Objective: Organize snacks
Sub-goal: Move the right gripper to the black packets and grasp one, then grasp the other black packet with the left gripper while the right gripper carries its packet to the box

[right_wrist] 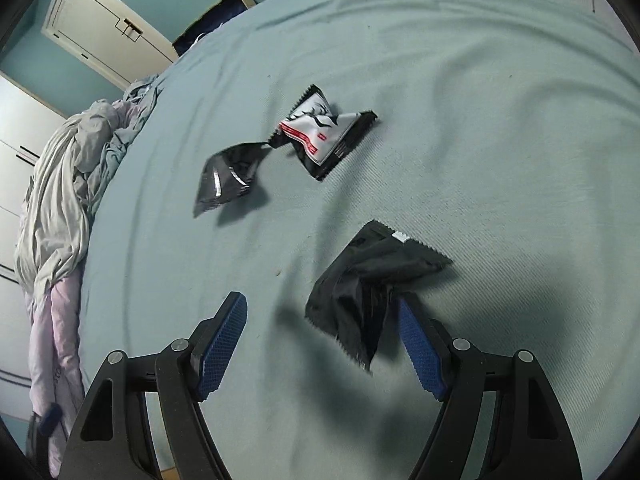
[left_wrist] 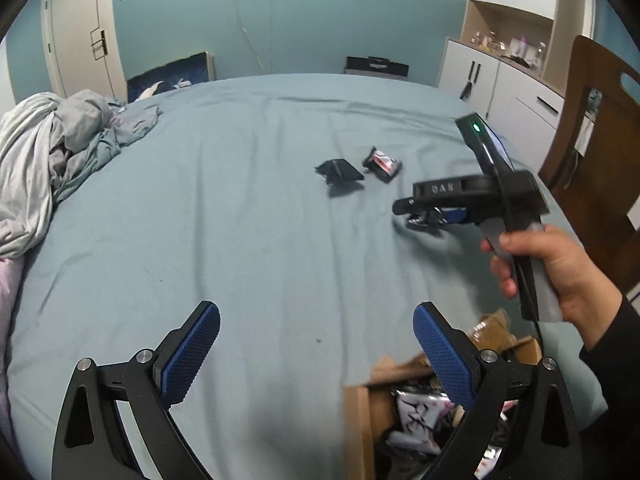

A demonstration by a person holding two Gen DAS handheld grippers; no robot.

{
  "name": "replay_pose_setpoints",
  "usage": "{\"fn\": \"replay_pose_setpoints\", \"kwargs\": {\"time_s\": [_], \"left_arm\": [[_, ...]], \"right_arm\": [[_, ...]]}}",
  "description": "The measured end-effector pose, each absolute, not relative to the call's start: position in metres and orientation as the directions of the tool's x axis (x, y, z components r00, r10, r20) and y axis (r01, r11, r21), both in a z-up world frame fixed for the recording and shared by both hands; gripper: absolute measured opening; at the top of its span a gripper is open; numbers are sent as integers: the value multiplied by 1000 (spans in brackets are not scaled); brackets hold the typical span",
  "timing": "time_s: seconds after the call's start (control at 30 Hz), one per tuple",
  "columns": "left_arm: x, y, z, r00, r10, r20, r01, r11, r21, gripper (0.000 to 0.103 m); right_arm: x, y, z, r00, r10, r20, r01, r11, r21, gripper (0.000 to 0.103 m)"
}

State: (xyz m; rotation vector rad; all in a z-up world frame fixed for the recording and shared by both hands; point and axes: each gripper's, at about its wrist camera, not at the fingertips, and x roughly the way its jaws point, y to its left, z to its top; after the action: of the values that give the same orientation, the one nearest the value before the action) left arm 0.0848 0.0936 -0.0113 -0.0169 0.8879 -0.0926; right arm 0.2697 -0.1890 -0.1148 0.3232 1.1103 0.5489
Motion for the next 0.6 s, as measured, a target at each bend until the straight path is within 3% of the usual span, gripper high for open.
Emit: {"fn": "replay_pose_setpoints", "kwargs": {"time_s": [0.03, 0.07, 0.1, 0.13, 0.33, 0.6], "left_arm": [[88, 95, -12, 627, -87, -774, 69, 996, -56, 99], [91, 95, -13, 628, -88, -773, 66, 996, -59, 99], [94, 95, -14, 629, -88, -772, 65, 996, -60, 99], [99, 95, -16, 634, -82, -769, 64, 997, -53, 99], [149, 77, -21, 582, -68, -810, 84, 996, -23, 99], [304, 34, -49, 469, -42, -882, 15, 999, -40, 103]], "right_arm": [[270, -189, -115, 341, 572, -746, -261, 820, 509, 75], [270, -190, -114, 360, 578, -732, -274, 816, 510, 66], [271, -191, -113, 374, 576, -726, -279, 817, 505, 40], [271, -192, -113, 377, 578, -723, -282, 816, 505, 32], [251, -215, -105, 383, 665, -641, -303, 746, 593, 31], [173, -269, -69, 391, 736, -553, -308, 671, 675, 31]]}}
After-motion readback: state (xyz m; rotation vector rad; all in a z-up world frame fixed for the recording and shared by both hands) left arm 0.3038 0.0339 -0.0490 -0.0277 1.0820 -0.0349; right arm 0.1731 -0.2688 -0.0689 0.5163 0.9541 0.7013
